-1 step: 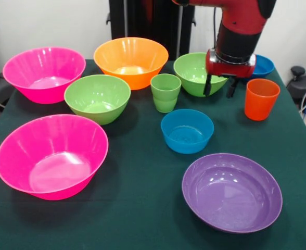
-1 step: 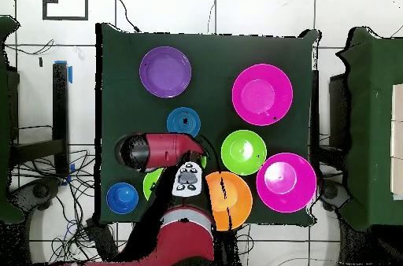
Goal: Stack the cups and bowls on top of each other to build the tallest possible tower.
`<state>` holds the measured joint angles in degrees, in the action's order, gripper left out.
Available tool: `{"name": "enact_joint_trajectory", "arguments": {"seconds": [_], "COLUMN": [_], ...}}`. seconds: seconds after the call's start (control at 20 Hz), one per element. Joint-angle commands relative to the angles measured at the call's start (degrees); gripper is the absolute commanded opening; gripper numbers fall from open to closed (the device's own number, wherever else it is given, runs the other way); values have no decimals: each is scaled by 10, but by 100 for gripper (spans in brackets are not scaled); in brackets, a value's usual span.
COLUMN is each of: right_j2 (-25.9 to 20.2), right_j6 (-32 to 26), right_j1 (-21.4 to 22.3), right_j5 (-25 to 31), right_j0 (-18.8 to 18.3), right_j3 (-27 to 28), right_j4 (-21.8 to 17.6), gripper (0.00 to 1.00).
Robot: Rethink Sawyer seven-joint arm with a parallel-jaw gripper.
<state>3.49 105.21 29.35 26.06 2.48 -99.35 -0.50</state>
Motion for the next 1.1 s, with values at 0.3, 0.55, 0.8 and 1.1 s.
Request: {"name": "enact_joint_trajectory", "arguments": {"seconds": [0.3, 0.55, 0.8, 1.1], "right_j2": [-55, -55, -47, -36], "right_j6": [38, 33, 37, 49], "right_j1": [-54, -40, -21, -5], "right_j5": [-70, -49, -25, -13], "right_j0": [12, 11, 20, 33], "right_j3": [35, 29, 23, 12], "right_j4": [-27, -22, -18, -14], "gripper": [100, 100, 100, 100]}}
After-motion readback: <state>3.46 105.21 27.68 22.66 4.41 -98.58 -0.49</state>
